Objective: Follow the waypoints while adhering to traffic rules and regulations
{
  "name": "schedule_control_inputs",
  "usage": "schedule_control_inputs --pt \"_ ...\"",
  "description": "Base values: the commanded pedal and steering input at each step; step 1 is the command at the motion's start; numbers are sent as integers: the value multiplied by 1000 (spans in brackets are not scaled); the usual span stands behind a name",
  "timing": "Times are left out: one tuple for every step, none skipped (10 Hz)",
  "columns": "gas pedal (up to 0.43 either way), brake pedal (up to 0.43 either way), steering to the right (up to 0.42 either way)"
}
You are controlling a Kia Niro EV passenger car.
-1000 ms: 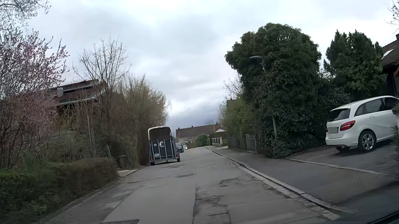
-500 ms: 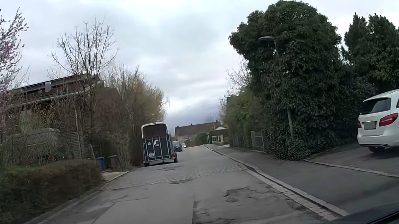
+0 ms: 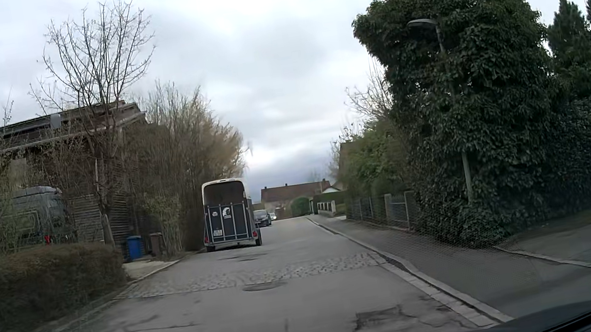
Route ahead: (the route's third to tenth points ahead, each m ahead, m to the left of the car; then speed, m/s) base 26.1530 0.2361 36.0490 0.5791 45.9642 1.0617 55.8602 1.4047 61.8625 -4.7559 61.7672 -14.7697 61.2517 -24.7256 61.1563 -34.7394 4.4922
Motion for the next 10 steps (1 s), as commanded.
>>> schedule_control_inputs --pt "0 0 -8" --pt "0 0 -9" --pt "0 0 -10" --pt "0 0 -9" --pt "0 0 -9" --pt "0 0 -10" --pt "0 0 -9" --pt "0 0 -9" --pt "0 0 -9" --pt "0 0 -9"
